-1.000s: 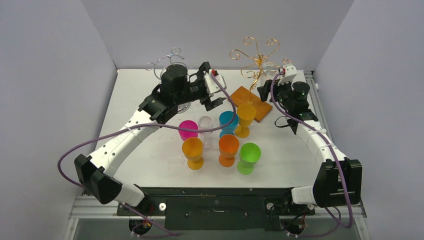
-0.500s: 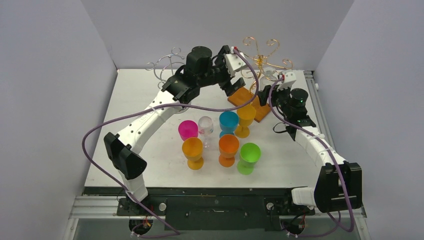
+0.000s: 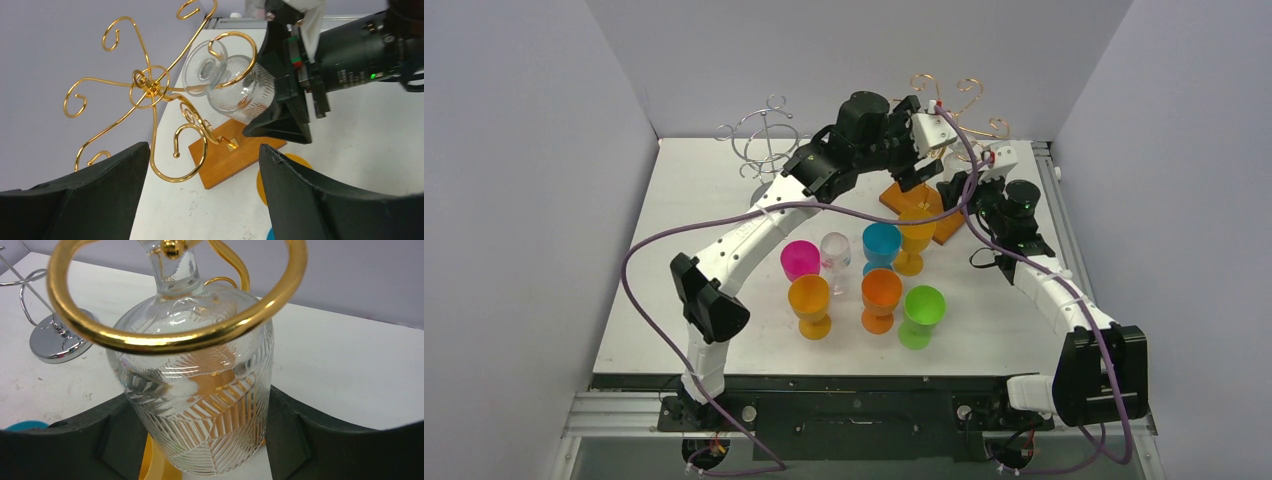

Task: Place the wine glass upside down on the wine glass rack
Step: Turn the wine glass upside down at the wine rack.

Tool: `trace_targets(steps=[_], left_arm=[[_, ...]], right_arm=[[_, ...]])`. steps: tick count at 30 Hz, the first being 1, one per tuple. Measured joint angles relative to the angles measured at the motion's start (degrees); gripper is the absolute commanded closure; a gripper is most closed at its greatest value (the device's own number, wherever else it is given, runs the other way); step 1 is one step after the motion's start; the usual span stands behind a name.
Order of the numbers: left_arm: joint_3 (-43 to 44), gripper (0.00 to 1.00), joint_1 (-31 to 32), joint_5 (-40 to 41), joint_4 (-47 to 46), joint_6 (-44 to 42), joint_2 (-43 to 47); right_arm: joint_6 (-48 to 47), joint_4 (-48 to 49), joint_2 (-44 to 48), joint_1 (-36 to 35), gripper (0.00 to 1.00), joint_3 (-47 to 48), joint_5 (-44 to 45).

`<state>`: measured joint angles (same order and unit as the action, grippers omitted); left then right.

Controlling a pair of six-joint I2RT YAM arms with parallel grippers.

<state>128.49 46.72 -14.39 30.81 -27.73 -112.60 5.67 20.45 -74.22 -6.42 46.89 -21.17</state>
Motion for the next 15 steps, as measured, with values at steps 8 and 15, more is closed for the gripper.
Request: trace_targets(steps=[8,15], left_arm=[[1.2,0.3,-0.3,7.3,1.1,-5.1,-2.5],[1.1,0.31,-2.3,10.6,0.7,-6.6,-2.5]], right_arm=[[0.6,-0.3,2.2,-0.4,1.0,-1.2,-0.3],[1.0,-0.4,5.8,-3.1,1.0,-3.3,0.7]])
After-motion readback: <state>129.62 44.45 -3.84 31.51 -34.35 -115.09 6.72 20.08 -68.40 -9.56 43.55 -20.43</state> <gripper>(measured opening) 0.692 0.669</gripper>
